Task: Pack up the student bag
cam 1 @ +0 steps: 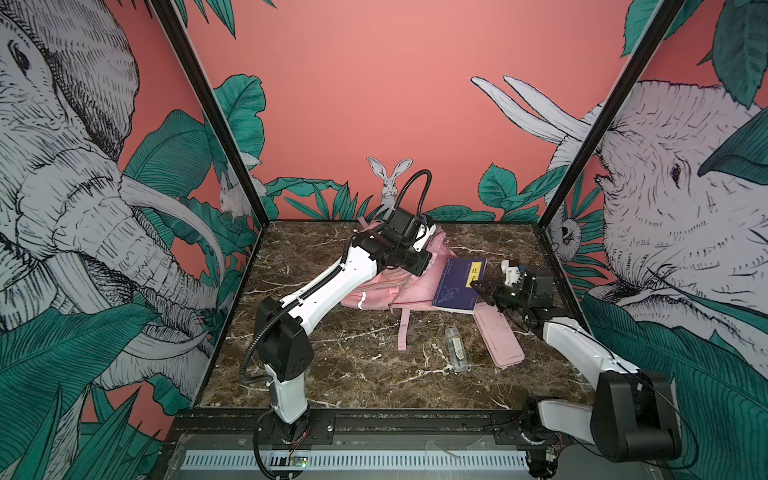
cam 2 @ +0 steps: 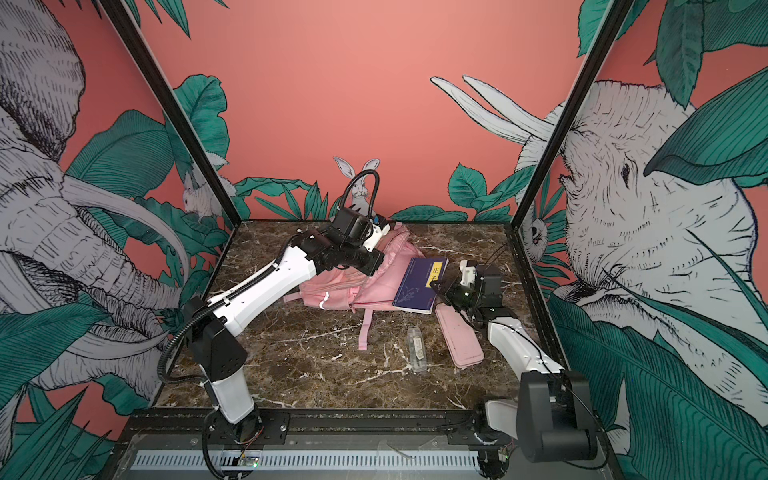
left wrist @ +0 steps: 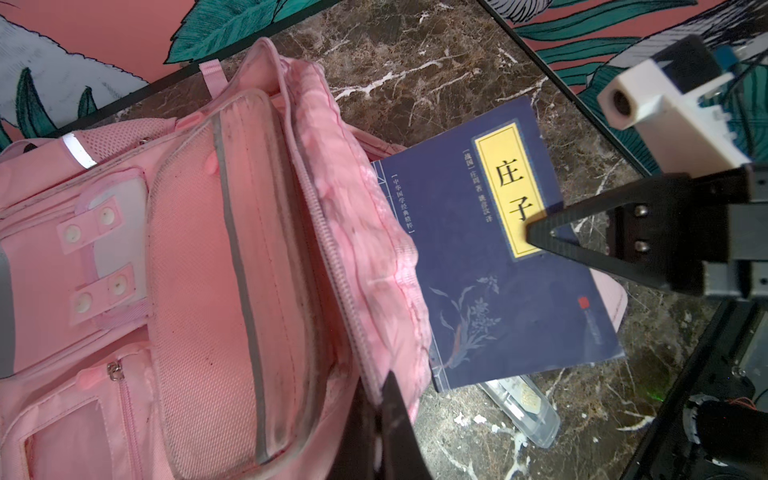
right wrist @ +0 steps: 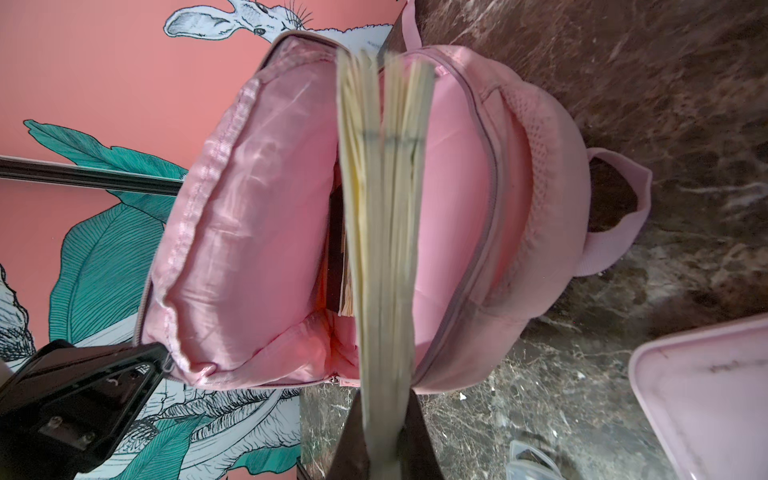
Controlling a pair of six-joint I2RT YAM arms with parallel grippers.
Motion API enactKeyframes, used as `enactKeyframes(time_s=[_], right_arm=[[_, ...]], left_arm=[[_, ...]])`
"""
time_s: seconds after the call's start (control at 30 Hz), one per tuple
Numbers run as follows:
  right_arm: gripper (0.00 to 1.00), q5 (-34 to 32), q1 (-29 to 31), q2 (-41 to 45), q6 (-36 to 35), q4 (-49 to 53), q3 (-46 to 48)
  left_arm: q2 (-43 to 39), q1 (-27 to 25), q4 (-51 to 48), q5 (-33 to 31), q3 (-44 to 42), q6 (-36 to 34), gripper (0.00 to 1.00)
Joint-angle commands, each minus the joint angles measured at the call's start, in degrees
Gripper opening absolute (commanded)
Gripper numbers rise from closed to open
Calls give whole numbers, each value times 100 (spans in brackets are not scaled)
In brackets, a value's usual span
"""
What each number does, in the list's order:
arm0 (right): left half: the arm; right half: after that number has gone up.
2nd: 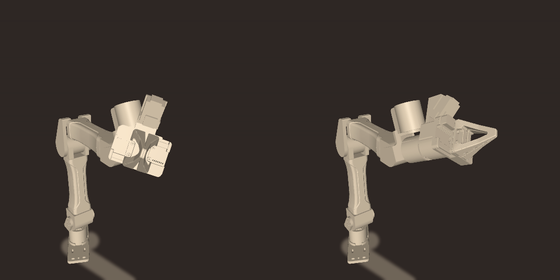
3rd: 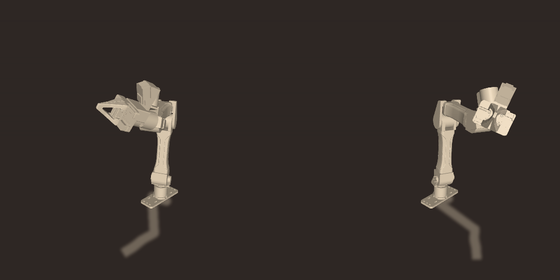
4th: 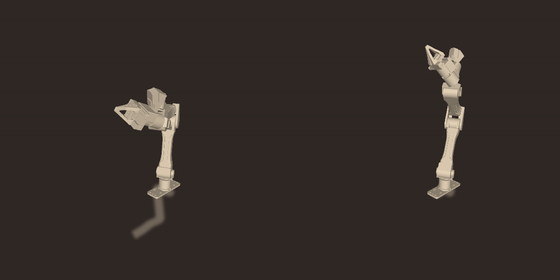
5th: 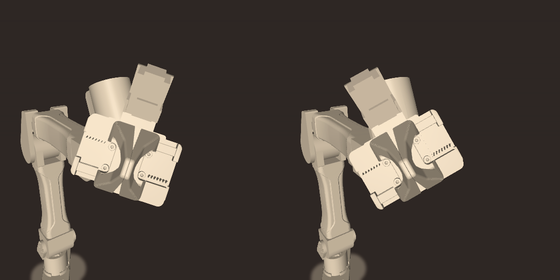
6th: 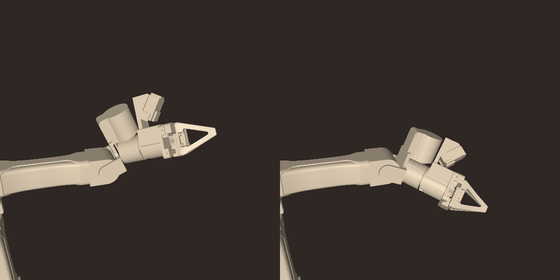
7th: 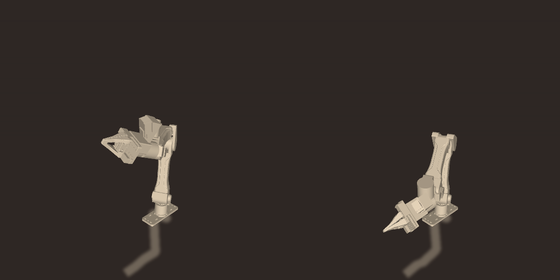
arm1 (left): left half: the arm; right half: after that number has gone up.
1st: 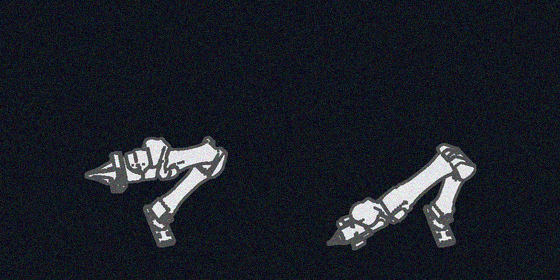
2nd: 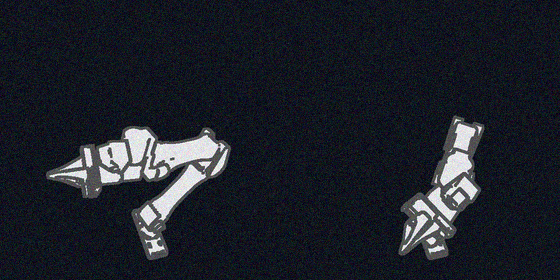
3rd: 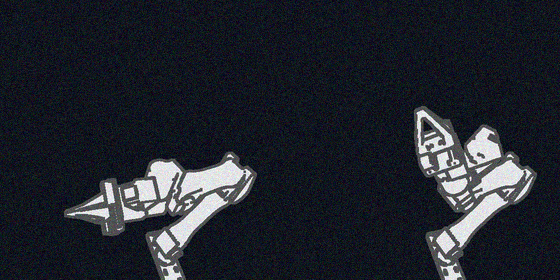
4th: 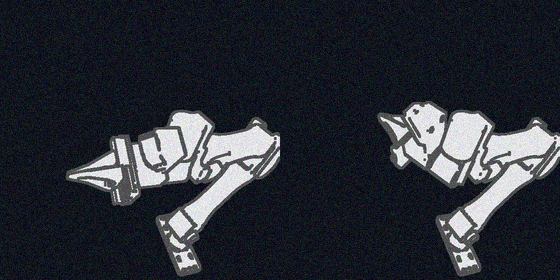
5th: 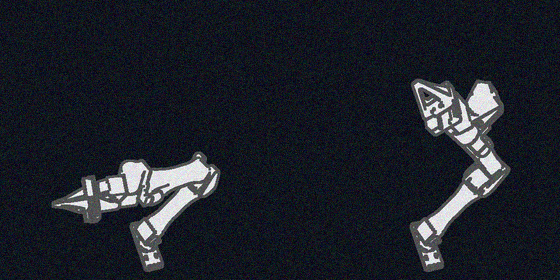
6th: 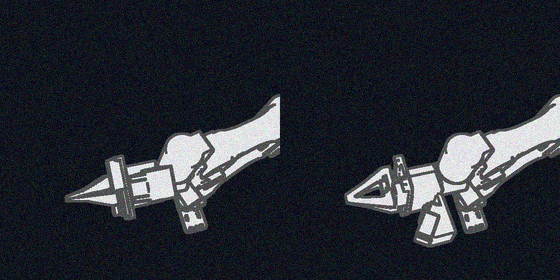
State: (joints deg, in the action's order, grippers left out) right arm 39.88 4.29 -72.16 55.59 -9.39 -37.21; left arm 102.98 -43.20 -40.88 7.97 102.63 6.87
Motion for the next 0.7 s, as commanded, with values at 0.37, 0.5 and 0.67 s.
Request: enactKeyframes(time_s=[0.37, 0.5, 0.67], right_arm=[[0, -251, 800, -1663, 831, -2166, -932], [0, -287, 1056, -2256, 1204, -2749, -1202], [0, -356, 1414, -2876, 1597, -3284, -1650]], left_arm=[[-875, 146, 378, 337, -138, 244, 0], [-916, 169, 362, 371, -138, 278, 0], [-920, 189, 303, 390, -131, 288, 0]])
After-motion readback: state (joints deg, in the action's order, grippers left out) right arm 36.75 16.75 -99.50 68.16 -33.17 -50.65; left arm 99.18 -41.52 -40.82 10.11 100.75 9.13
